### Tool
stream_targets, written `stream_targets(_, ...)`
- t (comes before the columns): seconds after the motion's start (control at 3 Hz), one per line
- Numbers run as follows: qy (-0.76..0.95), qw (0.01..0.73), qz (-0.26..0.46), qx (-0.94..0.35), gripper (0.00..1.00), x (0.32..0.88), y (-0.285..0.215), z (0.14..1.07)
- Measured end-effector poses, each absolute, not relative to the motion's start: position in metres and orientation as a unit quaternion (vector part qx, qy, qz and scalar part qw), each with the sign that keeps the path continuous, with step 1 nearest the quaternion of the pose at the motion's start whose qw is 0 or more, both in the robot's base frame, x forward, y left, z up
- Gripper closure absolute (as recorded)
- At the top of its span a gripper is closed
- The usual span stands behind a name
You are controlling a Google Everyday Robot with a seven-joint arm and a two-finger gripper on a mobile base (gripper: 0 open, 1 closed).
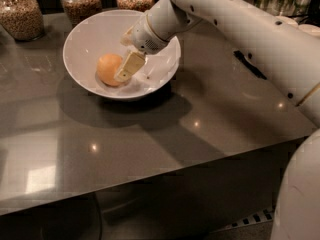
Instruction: Pick orange from white bowl
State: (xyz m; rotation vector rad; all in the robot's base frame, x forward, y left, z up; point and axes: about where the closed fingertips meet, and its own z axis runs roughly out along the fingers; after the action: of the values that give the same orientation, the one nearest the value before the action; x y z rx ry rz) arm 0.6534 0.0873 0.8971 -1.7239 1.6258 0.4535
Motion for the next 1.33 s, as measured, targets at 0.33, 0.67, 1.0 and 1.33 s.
stream_targets(0.33, 0.624, 0.348, 0.191, -0.673, 0.25, 0.653, 0.1, 0.886)
stream_targets(0.67, 0.622, 0.34, 0.2, -0.677, 0.26, 0.657, 0.108, 0.871)
stream_targets(1.0, 0.622, 0.335, 0.205, -0.677, 0.35, 0.665, 0.112, 0.854)
stream_targets(1.33, 0.62, 0.34, 0.2, -0.678, 0.54, 0.673, 0.113, 0.852)
